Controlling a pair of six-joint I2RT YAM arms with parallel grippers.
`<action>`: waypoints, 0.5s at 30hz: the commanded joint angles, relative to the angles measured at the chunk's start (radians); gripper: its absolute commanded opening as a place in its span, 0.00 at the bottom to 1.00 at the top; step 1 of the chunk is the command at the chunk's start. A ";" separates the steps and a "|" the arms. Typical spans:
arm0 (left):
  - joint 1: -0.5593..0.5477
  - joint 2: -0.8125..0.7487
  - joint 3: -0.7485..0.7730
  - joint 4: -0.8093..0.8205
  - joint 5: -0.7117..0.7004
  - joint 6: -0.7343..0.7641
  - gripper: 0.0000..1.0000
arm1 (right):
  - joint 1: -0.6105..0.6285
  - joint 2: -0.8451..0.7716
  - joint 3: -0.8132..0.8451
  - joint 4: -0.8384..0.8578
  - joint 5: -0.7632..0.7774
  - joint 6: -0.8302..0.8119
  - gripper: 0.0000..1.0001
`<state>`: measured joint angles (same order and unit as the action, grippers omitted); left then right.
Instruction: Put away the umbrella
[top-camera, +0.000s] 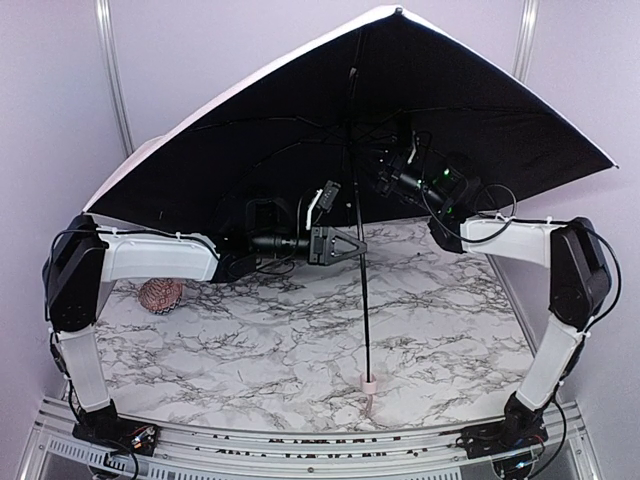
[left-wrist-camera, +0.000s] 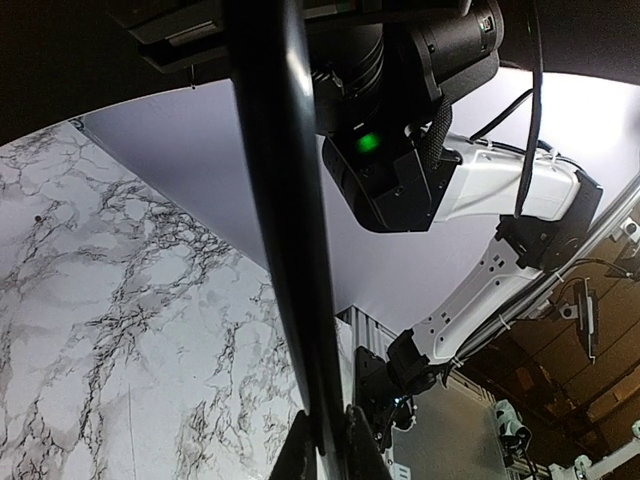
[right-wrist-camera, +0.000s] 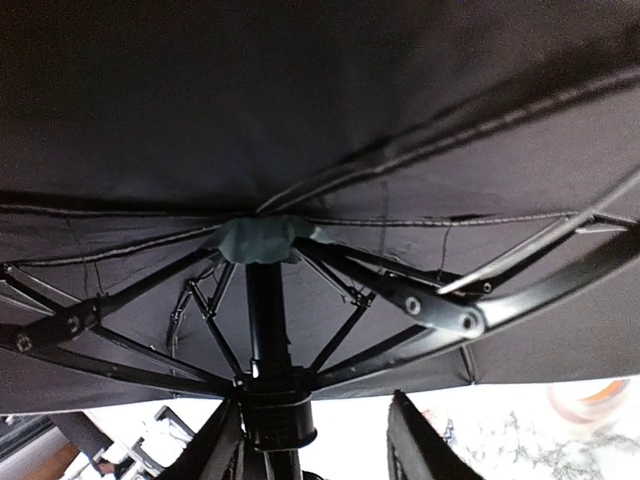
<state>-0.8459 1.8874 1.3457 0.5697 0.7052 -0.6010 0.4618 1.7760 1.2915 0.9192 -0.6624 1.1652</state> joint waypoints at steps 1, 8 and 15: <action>-0.015 -0.002 0.042 0.031 0.034 0.078 0.00 | -0.001 -0.064 -0.031 0.011 0.080 0.046 0.52; -0.015 0.005 0.051 0.031 0.031 0.074 0.00 | 0.013 -0.035 -0.034 0.086 0.070 0.122 0.50; -0.013 0.007 0.058 0.030 0.024 0.062 0.00 | 0.021 -0.036 -0.051 0.097 0.081 0.123 0.31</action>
<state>-0.8497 1.8923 1.3579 0.5495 0.7059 -0.5755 0.4747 1.7443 1.2385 0.9802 -0.6151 1.2716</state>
